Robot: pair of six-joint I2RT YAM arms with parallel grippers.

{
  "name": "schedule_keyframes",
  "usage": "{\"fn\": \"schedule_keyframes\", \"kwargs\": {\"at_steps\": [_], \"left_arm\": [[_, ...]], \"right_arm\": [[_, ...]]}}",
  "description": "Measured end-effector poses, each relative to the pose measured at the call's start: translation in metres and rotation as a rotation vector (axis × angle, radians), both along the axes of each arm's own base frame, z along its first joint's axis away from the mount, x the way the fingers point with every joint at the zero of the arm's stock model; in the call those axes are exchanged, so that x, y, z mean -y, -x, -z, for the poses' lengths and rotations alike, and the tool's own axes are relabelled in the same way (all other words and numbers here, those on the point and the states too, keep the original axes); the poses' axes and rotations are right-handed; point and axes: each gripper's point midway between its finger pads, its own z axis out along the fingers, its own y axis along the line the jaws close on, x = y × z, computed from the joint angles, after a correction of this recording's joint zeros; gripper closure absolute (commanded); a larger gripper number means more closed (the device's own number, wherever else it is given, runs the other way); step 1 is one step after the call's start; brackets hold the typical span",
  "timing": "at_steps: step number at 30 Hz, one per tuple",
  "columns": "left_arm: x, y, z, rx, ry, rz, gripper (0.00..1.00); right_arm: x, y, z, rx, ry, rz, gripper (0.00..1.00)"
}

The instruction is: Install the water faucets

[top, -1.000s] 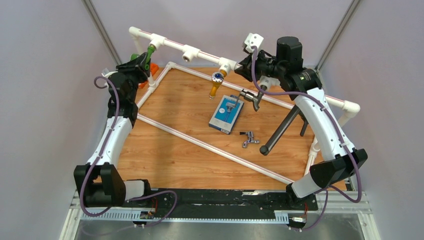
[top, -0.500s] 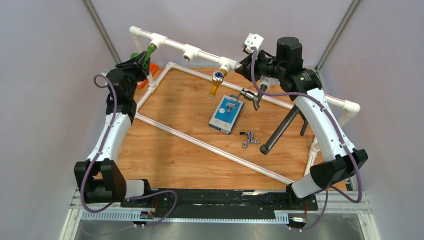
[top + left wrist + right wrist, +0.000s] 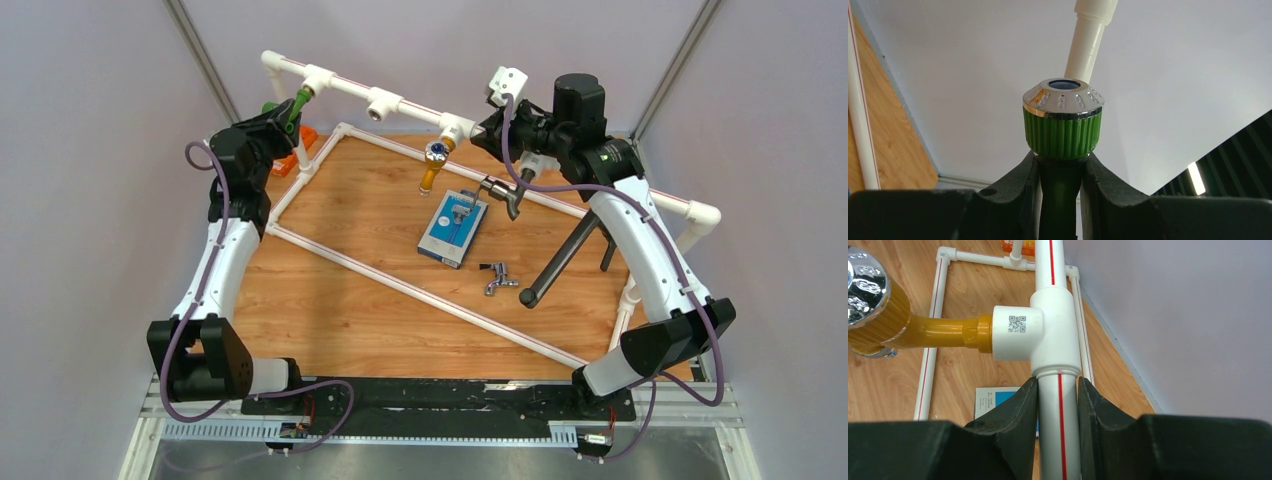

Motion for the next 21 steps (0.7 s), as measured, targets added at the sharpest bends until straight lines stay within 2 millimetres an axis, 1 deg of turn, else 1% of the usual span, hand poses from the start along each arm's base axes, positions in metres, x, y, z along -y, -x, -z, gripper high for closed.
{"fn": "schedule_keyframes", "kwargs": {"at_steps": [9,16,21], "left_arm": [[0.0023,0.0011,0.0012,0.006,0.017,-0.006,1.00],[0.0090,0.0021,0.0018,0.022,0.039,0.004,1.00],[0.0089,0.0043,0.0034,0.037,0.058,-0.006,1.00]], "right_arm": [[0.0002,-0.0002,0.0000,0.000,0.001,0.001,0.99],[0.0000,0.0006,-0.0001,-0.001,0.001,0.001,0.99],[-0.0001,0.0008,0.0001,-0.001,0.001,0.000,0.99]]}}
